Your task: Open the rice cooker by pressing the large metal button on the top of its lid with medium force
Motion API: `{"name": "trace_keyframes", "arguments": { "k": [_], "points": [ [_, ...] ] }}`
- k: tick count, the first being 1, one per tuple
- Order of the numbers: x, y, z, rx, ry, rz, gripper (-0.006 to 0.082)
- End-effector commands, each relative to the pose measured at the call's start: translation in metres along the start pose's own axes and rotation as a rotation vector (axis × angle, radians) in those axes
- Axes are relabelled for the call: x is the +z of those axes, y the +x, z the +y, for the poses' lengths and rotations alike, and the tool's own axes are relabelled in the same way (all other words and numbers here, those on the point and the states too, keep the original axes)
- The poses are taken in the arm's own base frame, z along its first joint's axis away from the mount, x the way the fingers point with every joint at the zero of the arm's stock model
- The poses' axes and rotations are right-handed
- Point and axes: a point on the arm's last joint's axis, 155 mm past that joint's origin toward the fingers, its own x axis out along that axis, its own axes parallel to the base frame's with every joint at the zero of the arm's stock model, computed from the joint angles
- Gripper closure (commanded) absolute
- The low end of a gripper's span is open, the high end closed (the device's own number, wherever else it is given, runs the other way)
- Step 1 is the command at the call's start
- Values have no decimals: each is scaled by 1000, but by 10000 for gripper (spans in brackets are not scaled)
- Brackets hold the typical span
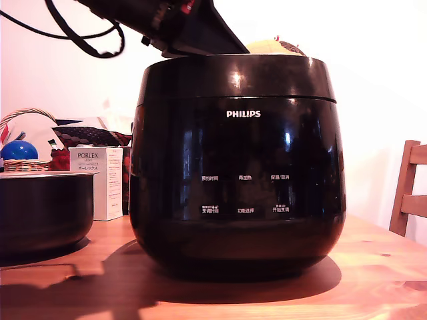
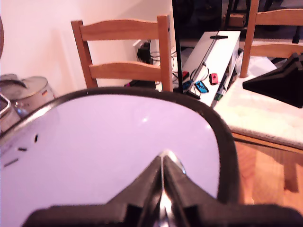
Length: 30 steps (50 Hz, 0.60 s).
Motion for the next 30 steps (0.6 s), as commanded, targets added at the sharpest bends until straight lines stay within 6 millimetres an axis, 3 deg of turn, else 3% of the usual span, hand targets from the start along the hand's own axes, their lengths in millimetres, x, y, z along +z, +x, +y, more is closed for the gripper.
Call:
{"name": "trace_keyframes", "arguments": {
  "k": [1, 6, 30],
  "points": [
    [-36, 5, -2, -10, -40, 105, 787],
    [-49, 3, 0, 7, -47, 157, 787],
    [-76, 2, 6, 41, -46, 260, 787]
  ]
}}
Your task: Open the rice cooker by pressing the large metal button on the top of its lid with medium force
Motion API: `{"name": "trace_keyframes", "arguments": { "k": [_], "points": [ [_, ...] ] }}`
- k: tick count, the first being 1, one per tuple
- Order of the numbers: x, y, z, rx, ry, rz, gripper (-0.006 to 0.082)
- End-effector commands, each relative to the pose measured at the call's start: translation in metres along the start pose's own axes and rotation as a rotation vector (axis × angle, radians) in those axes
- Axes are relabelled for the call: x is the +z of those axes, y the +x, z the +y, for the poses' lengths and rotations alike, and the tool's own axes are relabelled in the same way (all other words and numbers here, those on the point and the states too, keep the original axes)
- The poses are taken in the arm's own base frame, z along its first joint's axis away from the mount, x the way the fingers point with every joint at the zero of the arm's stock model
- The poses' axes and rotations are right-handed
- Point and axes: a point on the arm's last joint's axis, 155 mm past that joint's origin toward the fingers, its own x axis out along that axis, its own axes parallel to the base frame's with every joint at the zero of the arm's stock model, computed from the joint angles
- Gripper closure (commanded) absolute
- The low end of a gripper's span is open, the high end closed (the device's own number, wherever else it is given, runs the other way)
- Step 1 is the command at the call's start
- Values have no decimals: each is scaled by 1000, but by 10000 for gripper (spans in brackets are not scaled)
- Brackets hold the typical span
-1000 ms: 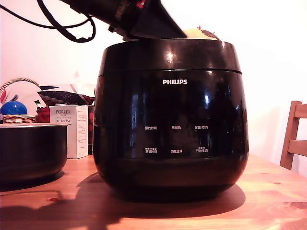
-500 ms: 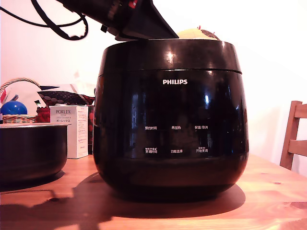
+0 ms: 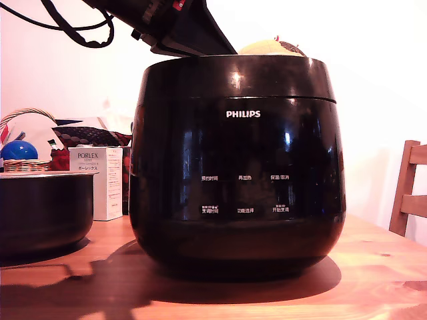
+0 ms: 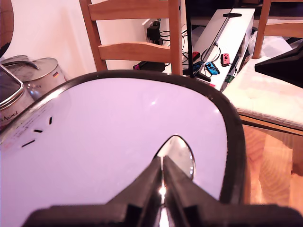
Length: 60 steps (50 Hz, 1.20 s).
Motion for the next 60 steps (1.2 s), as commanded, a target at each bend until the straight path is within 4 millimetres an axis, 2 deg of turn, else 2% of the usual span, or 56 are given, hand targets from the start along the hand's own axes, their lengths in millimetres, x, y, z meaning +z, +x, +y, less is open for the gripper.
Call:
{"name": "trace_keyframes", "arguments": {
  "k": [1, 13, 38, 45, 51, 60],
  "points": [
    [-68, 14, -6, -24, -48, 187, 787],
    [-83, 16, -10, -38, -62, 241, 787],
    [-95, 13, -14, -54, -50, 288, 787],
    [-75, 18, -8, -35, -41, 208, 787],
    [-41, 20, -5, -33, -91, 72, 787],
    [7, 10, 0, -23, -145, -101, 787]
  ]
}}
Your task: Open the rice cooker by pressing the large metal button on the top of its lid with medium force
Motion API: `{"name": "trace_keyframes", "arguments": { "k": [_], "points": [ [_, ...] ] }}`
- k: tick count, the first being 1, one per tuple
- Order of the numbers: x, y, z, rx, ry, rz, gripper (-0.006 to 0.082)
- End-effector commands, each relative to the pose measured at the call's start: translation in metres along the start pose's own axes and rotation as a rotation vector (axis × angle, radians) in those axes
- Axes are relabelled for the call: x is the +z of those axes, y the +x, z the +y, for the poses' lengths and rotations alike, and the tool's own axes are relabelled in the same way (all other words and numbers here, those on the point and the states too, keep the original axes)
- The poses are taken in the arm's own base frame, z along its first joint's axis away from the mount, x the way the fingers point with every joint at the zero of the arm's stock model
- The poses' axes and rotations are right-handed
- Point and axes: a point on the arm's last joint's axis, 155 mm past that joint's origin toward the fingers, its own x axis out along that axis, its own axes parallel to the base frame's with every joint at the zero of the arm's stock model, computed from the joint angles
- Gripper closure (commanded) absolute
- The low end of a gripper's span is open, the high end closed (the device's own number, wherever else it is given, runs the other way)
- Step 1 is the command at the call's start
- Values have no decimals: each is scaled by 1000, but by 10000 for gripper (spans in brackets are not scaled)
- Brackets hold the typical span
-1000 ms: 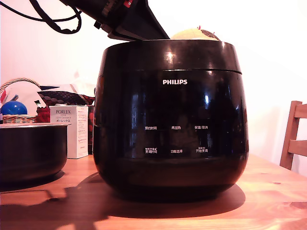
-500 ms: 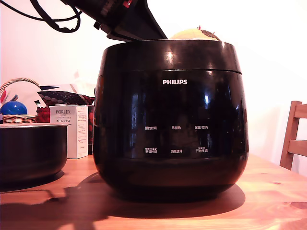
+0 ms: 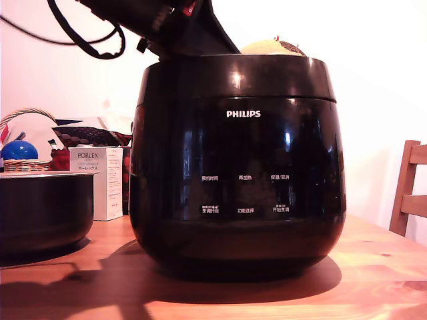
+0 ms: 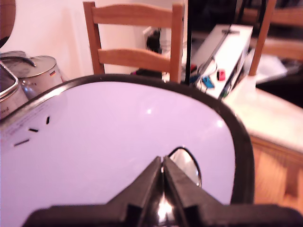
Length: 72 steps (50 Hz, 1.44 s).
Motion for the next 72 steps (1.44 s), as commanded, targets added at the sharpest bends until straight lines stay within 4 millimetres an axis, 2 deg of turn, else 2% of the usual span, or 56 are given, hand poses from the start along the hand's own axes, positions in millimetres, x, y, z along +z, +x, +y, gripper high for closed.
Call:
{"name": "trace_keyframes", "arguments": {
  "k": [1, 12, 16, 24, 39, 56, 62, 72],
  "points": [
    [-6, -1, 0, 3, -33, -5, 787],
    [37, -25, 12, 92, -13, -135, 787],
    [47, -35, 16, 123, -9, -161, 787],
    [62, -62, 36, 234, -11, -197, 787],
    [69, -122, 83, 437, -31, -212, 787],
    [60, -192, 136, 670, -70, -201, 787],
    [57, -207, 146, 719, -79, -201, 787],
    [57, -213, 150, 738, -82, -203, 787]
  ]
}}
